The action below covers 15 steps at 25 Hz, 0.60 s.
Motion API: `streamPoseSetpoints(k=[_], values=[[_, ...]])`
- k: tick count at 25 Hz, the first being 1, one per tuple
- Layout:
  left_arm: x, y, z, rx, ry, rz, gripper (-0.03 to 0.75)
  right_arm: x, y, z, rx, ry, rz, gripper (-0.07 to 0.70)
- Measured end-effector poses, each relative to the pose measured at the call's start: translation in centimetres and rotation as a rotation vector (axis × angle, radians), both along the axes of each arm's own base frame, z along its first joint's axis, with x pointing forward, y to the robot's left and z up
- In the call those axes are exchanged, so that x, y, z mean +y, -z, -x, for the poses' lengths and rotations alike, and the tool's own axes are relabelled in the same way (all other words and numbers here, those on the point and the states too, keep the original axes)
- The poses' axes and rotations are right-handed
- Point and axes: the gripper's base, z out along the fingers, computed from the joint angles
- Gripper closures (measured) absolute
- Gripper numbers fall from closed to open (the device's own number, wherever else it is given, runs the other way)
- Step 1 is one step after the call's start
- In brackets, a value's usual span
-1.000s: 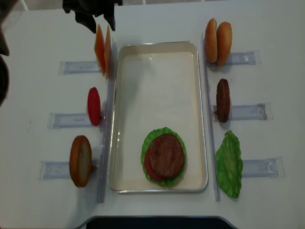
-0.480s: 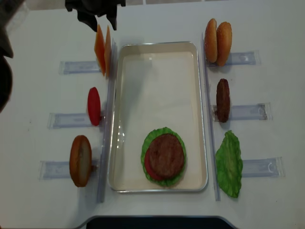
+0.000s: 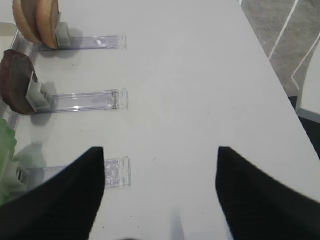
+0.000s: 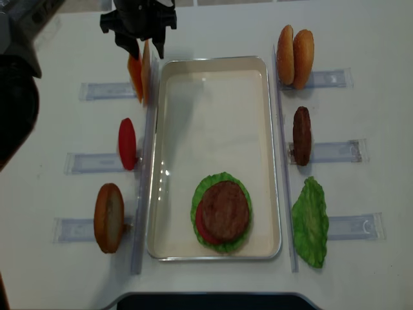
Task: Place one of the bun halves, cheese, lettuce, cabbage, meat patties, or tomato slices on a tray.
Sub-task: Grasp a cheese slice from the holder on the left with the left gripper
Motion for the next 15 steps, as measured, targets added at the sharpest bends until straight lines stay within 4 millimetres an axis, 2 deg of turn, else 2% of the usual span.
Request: streamPoseSetpoints(k=[4,8,12,15], values=[[0.04,0.79,-0.19,0.013,0.002,-0.016,0.247,0.0,0.0,0.0,0.0,0.0,0.0,0.15],[0.03,1.14,-0.26,0.02,0.003,-0.02,0.287,0.0,0.0,0.0,0.0,0.0,0.0,0.15],[0.14,1.13,-0.3,0.015,0.005,-0.033,0.382,0.0,0.0,0.0,0.0,0.0,0.0,0.15],[0.3,1.1,-0.36,0.009,0.009,-0.053,0.482,0.0,0.0,0.0,0.0,0.0,0.0,0.15]])
